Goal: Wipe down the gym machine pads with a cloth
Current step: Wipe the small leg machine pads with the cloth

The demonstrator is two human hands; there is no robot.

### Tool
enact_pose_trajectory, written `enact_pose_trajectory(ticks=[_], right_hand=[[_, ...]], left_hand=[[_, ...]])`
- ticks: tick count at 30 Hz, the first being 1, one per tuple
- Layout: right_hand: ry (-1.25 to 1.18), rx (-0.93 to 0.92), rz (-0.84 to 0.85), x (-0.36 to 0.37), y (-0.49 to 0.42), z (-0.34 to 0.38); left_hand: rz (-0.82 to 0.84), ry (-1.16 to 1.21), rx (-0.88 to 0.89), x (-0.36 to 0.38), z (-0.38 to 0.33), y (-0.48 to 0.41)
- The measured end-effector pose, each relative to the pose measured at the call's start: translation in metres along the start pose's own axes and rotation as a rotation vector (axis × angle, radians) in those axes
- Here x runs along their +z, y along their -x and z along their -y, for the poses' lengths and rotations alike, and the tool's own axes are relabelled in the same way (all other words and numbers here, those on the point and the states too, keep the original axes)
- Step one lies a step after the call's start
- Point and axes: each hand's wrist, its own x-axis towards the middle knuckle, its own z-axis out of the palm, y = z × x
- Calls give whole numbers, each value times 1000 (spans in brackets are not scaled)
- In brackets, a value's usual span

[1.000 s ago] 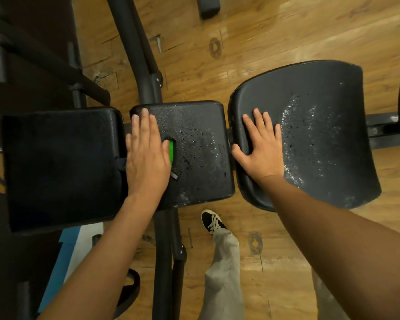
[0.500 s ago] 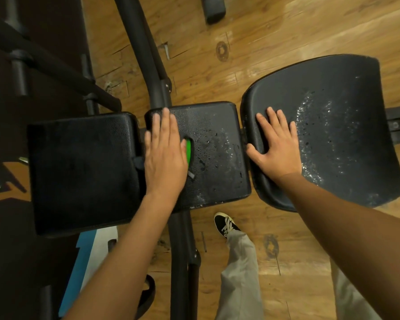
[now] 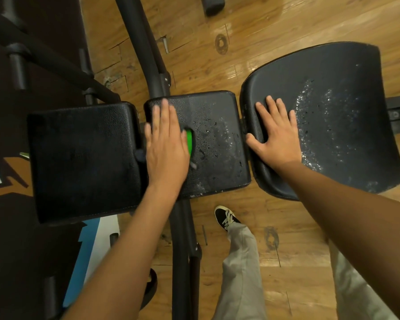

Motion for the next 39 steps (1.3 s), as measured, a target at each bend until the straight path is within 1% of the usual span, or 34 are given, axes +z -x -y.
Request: enact_pose_trajectory(ticks=[2,4,6,11,13,20,25,31,39], right_hand=[[0,2,2,-1,1,1],[6,4,10,-2,1,1],[10,5,12,-2,1,1],[3,1,-1,-1,1,1],[2,0,0,-1,2,1],[-10,-5,-6,-2,2,1],[7,-5,-10,-1,1,0],[9,-8,-11,0,1,0],[10,-12,-24,0,1,1]], left_hand=[[60,-7,-19,3,0,50],[90,-40,-37,7,-2,78],[89,-55,-54,9,-5,75],[45,-66,-25,5,-7,7],[38,-61,-11,5,-5,0],[80,-56,-8,14,3,90],[74,-69,-1,19,5,103],[57,-49,29,17,3,75],[-42,-70,-27,5,-10,-37]])
